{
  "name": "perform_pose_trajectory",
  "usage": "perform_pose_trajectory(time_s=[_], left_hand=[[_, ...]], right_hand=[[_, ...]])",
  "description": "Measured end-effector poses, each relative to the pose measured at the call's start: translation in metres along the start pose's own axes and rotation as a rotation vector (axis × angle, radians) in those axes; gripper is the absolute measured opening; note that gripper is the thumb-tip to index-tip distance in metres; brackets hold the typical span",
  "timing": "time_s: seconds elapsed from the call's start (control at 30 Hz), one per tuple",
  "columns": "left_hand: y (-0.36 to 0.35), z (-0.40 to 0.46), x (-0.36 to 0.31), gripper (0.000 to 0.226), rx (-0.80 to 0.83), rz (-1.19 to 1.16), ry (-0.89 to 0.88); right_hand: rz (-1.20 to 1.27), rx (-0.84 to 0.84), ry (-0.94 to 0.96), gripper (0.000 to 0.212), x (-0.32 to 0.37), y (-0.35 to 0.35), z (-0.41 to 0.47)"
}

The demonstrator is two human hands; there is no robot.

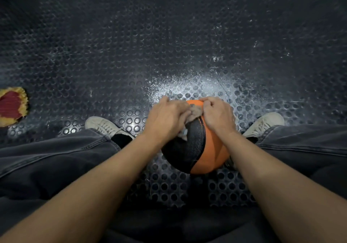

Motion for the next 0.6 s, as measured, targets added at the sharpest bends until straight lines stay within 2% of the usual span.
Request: perform_pose_trajectory(time_s=[0.07, 0.1, 0.17, 0.23, 0.27, 0.37, 0.43, 0.53, 0.6], left_hand=[[-0.006, 0.005, -0.002, 0.023, 0.0, -0.026, 0.045], [-0.008, -0.007, -0.012, 0.02, 0.001, -0.03, -0.011], [-0.004, -0.048, -0.037, 0.018, 0.005, -0.078, -0.227], [-0.003, -0.056, -0.042, 0.017, 0.037, -0.008, -0.415], [-0.003, -0.04, -0.037, 0.015, 0.06, 0.049, -0.409], [-0.001, 0.004, -0.023, 0.018, 0.01, 0.039, -0.146], [-0.012, -0.018, -0.033, 0.019, 0.011, 0.019, -0.157], [-0.013, -0.082, -0.051, 0.028, 0.072, 0.117, -0.541], [-0.008, -0.085, -0.046, 0.033, 0.062, 0.255, -0.745]], right_hand=[[0.019, -0.036, -0.057, 0.037, -0.003, 0.001, 0.003], [0.018, -0.049, -0.087, 0.037, -0.006, 0.002, 0.004], [0.02, -0.063, -0.118, 0.038, -0.013, 0.008, 0.006], [0.018, -0.042, -0.087, 0.039, -0.013, 0.006, 0.009], [0.011, -0.031, -0.069, 0.039, -0.011, 0.003, 0.01], [0.01, -0.034, -0.054, 0.038, -0.003, -0.006, 0.01], [0.019, -0.042, -0.088, 0.039, -0.004, -0.003, 0.011], [0.009, -0.035, -0.106, 0.039, -0.01, 0.005, 0.012], [0.013, -0.025, -0.082, 0.038, -0.007, 0.006, 0.01]])
Point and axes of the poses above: each hand's wrist, its own z-axis towards the middle knuckle, its own y-axis out of the back of the hand, x = y × z, the point moved 6 cm from there along z, towards the middle knuckle, and after that the axes turned 4 degrees about y, right-handed, at the moved point
